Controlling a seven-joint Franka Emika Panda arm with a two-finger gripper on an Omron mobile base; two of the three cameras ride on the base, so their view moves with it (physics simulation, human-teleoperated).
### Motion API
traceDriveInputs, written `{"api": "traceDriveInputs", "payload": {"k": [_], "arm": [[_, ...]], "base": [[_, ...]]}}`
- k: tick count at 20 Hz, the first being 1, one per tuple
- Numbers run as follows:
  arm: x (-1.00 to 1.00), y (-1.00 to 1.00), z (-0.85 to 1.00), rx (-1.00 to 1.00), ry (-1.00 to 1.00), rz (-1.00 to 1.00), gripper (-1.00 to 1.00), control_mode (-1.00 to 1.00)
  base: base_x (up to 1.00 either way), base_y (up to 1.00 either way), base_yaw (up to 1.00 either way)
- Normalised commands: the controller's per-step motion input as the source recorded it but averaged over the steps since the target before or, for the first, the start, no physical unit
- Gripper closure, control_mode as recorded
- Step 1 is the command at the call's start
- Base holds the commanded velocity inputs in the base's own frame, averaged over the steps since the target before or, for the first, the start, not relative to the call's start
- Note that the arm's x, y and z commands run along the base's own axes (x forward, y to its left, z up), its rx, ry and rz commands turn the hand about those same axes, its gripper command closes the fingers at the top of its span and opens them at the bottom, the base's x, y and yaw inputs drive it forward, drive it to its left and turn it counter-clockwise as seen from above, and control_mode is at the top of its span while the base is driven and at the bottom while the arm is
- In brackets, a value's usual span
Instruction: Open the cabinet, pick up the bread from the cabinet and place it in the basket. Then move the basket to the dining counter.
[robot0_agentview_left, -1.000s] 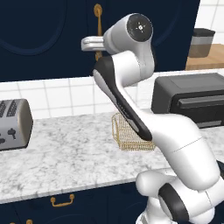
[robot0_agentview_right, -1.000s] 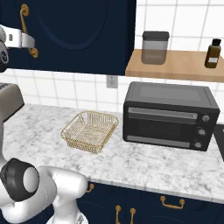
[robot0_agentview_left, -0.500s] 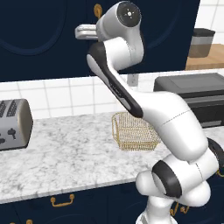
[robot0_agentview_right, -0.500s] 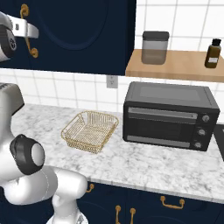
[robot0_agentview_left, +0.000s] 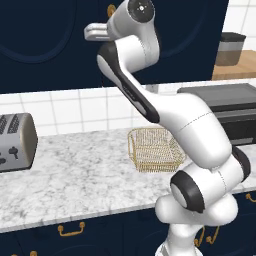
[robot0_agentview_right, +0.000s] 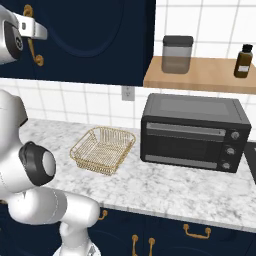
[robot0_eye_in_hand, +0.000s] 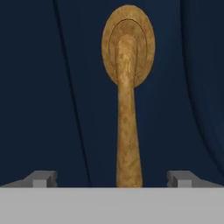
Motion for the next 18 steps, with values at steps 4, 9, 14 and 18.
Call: {"api": "traceDriveInputs", "payload": {"k": [4,9,14,18], "arm": [[0.5,0.0,-0.13,0.0,-0.03,0.0,-1.0,-1.0],[0.49,0.0,-0.03,0.0,0.0,0.0,-1.0,-1.0],[0.49,0.0,-0.31,0.0,0.0,0.0,-1.0,-1.0],[0.42,0.0,-0.58,0.0,-0.05,0.0,1.0,-1.0]], "base": [[0.0,0.0,0.0],[0.0,0.0,0.0],[0.0,0.0,0.0],[0.0,0.0,0.0]]}}
